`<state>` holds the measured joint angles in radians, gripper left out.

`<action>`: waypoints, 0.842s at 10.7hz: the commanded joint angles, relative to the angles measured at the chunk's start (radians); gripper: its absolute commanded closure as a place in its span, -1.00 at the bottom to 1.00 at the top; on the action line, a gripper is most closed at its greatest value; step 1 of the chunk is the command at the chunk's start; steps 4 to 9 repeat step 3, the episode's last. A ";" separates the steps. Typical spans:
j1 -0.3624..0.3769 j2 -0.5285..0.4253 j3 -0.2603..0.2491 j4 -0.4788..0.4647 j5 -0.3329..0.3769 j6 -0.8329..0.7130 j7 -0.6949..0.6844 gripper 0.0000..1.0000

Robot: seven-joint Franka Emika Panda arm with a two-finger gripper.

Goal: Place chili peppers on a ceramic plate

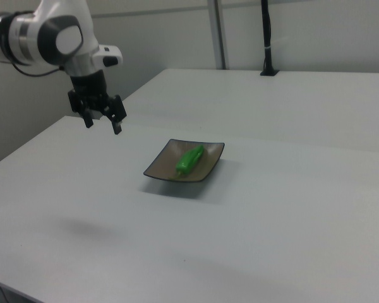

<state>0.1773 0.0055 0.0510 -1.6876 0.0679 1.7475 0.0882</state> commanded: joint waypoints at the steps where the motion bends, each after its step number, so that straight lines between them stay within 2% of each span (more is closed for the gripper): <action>1: 0.016 -0.038 -0.022 -0.066 -0.011 0.072 -0.007 -1.00; 9: 0.018 -0.036 -0.020 -0.066 -0.011 0.075 -0.001 -1.00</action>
